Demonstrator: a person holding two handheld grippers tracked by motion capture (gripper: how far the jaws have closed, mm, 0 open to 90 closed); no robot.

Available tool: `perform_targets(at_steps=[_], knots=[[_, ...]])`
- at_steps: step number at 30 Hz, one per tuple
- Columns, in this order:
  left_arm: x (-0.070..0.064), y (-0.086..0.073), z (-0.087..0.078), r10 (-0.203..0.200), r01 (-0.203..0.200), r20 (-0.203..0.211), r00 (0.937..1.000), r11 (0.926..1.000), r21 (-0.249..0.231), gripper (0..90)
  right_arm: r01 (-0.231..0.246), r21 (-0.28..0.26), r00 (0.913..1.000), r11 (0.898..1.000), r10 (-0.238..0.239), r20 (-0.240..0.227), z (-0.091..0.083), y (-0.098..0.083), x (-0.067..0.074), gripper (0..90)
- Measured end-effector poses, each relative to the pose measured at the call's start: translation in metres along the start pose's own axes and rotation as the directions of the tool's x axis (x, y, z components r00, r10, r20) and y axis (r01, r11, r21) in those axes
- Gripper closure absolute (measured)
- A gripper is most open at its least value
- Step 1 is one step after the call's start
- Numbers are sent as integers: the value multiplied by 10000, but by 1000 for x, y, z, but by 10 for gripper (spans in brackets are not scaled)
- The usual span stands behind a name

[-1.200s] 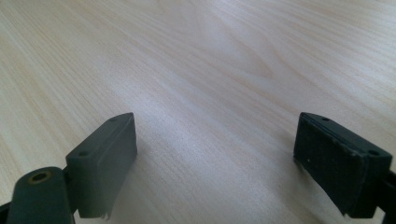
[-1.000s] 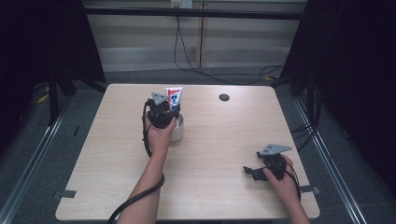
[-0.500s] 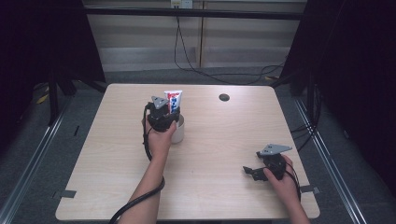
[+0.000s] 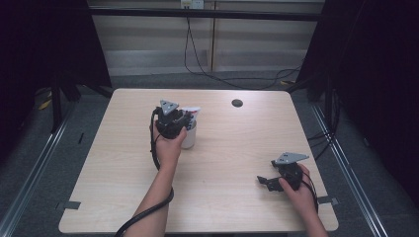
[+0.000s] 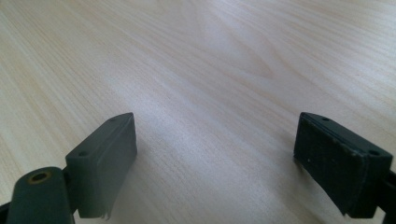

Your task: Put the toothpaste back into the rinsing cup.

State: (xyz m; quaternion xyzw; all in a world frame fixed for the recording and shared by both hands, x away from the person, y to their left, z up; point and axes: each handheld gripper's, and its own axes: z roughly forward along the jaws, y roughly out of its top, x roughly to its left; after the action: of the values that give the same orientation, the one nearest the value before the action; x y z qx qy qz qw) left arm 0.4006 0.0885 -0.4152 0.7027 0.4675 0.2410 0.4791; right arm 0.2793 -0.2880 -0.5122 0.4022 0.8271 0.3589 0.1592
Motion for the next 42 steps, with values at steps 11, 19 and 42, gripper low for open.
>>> perform_targets(at_steps=[11, 19, 42], knots=[[4, -8, -6, -113, 112, 99, 9999, 9999, 124, 674, 5, -2, 10000, 10000, -5, 3, 0, 0, 0, 127], [2, -9, -6, -65, 60, 149, 9999, 9993, 361, 669, 4, -1, 10000, 10000, -4, 2, 0, 0, 0, 127], [16, -11, -16, 230, -263, 282, 9993, 9919, 1246, 276, 10, 3, 10000, 10000, -10, 8, 0, 0, 0, 128]])
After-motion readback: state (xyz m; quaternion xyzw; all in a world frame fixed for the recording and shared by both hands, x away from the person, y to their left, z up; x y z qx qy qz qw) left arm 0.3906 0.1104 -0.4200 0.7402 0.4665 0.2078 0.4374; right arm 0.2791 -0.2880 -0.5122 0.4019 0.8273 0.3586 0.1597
